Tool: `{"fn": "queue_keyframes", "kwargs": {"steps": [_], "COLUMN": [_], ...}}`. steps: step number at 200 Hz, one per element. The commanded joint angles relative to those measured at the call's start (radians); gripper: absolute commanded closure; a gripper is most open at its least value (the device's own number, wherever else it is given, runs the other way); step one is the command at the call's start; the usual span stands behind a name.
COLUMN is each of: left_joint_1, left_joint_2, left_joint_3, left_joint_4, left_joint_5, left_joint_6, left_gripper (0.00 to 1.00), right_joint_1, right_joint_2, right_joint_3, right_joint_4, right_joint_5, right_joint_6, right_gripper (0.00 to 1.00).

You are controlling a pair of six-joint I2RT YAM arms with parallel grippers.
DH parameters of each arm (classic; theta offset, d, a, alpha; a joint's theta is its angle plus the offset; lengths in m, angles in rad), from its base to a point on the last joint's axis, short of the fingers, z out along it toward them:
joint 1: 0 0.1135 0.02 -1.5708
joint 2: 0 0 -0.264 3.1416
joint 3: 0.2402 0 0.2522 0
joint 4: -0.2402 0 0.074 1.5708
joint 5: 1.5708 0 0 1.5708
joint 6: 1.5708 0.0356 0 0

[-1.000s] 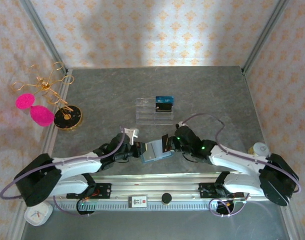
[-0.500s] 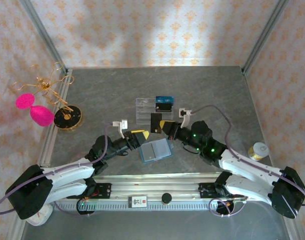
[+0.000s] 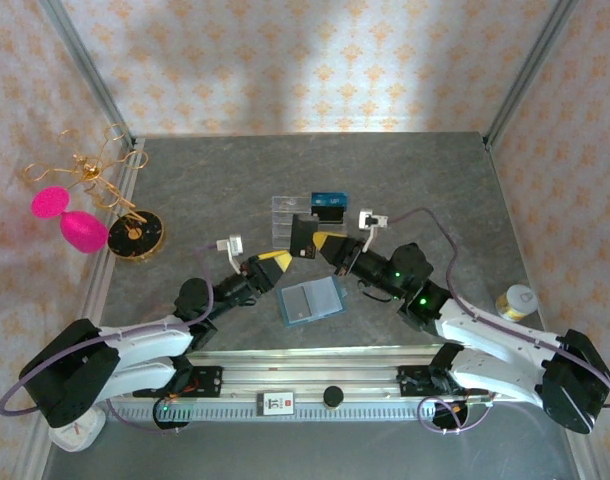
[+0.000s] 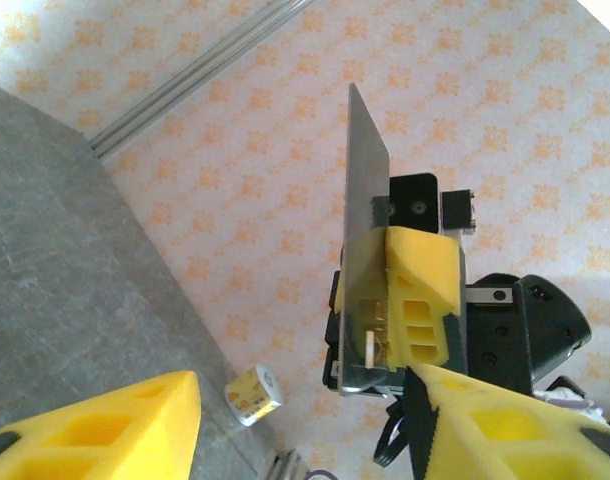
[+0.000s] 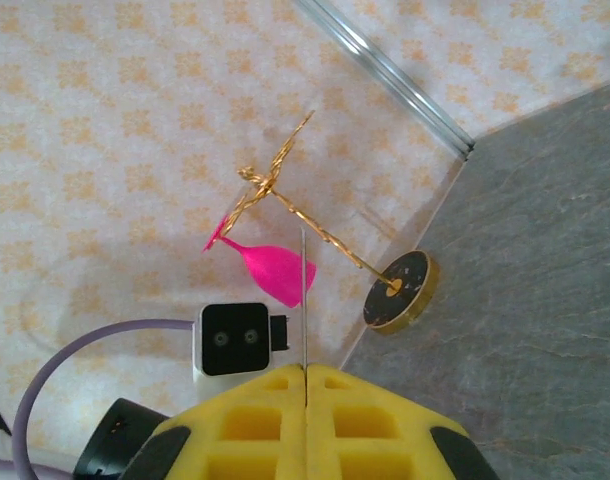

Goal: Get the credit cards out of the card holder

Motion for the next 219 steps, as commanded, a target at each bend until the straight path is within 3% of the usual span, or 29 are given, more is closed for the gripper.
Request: {"fn": "queue_keyframes", "kwargs": {"steps": [1, 15, 33, 72, 83, 112, 138, 160, 177, 195, 219], "left_joint_1": [0.006, 0.006, 0.007, 0.006, 0.007, 0.007, 0.008, 0.008, 0.009, 0.019, 0.083], "left_joint_2": [0.014, 0.022, 0.031, 0.026, 0.012, -0.066, -0.101, -0.029, 0.041, 0.108, 0.218], "left_joint_3": [0.031, 0.035, 0.03, 0.033, 0.043, 0.108, 0.267, 0.475, 0.635, 0.748, 0.899], "left_joint_4": [0.131, 0.144, 0.173, 0.173, 0.127, -0.158, -0.589, -0.962, -1.211, -1.385, -1.545], "left_joint_5": [0.039, 0.046, 0.051, 0.064, 0.066, 0.076, 0.117, 0.143, 0.091, 0.024, 0.137], "left_joint_6": [-0.017, -0.023, -0.033, -0.034, -0.013, 0.105, 0.342, 0.602, 0.815, 1.048, 1.29], "left_gripper": [0.53, 0.54, 0.62, 0.89, 1.0, 1.0, 1.0, 1.0, 1.0, 1.0, 1.0], "right_joint_1": [0.024, 0.033, 0.043, 0.055, 0.054, 0.019, -0.084, -0.137, -0.175, -0.22, -0.273], "right_joint_2": [0.017, 0.027, 0.039, 0.067, 0.058, -0.04, -0.192, -0.29, -0.328, -0.346, -0.353], "right_joint_3": [0.009, 0.012, 0.016, 0.021, 0.035, 0.069, 0.026, 0.006, -0.006, -0.017, -0.028], "right_joint_4": [0.056, 0.057, 0.058, 0.023, -0.035, -0.299, -0.449, -0.548, -0.599, -0.624, -0.633], "right_joint_5": [-0.009, 0.003, 0.016, 0.037, 0.054, 0.161, 0.179, 0.212, 0.221, 0.196, 0.149], "right_joint_6": [0.007, 0.006, 0.005, 0.007, -0.008, -0.092, -0.118, -0.138, -0.138, -0.14, -0.14], "right_gripper": [1.0, 1.0, 1.0, 1.0, 1.0, 0.91, 0.91, 0.92, 0.93, 0.93, 0.94]}}
